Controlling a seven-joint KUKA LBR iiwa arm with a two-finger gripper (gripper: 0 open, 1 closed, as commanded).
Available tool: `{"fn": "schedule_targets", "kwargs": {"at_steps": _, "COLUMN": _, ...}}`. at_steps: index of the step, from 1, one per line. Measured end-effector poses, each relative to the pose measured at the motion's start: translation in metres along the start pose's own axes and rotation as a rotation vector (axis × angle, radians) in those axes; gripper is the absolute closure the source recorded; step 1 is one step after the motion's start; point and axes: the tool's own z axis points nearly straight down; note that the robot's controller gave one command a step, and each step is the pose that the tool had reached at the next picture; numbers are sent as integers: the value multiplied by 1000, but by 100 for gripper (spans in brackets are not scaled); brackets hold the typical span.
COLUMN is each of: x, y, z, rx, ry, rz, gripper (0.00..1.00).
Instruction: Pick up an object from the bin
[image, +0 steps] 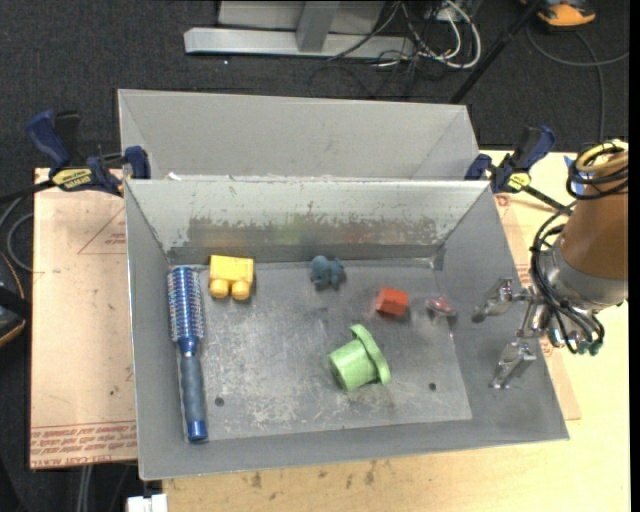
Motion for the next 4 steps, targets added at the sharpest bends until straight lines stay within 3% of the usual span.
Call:
{"fn": "schedule_targets", "kwargs": {"at_steps": 1, "x": 16, "y": 23, "z": 117, "rx": 2, "ry": -18, "rz": -69, "gripper": 0}}
{"fn": "schedule_targets", "kwargs": {"at_steps": 2, "x": 12, "y": 88, "z": 117, "rx": 9, "ry": -25, "rz": -167, "gripper": 0}}
{"fn": "schedule_targets", "kwargs": {"at_steps": 3, "x": -21, "y": 147, "z": 117, "rx": 7, "ry": -14, "rz": -261, "gripper": 0}}
{"fn": "schedule_targets", "kwargs": {"at_steps": 4, "x": -22, "y": 148, "z": 116, "rx": 4, "ry": -17, "rz": -259, "gripper": 100}}
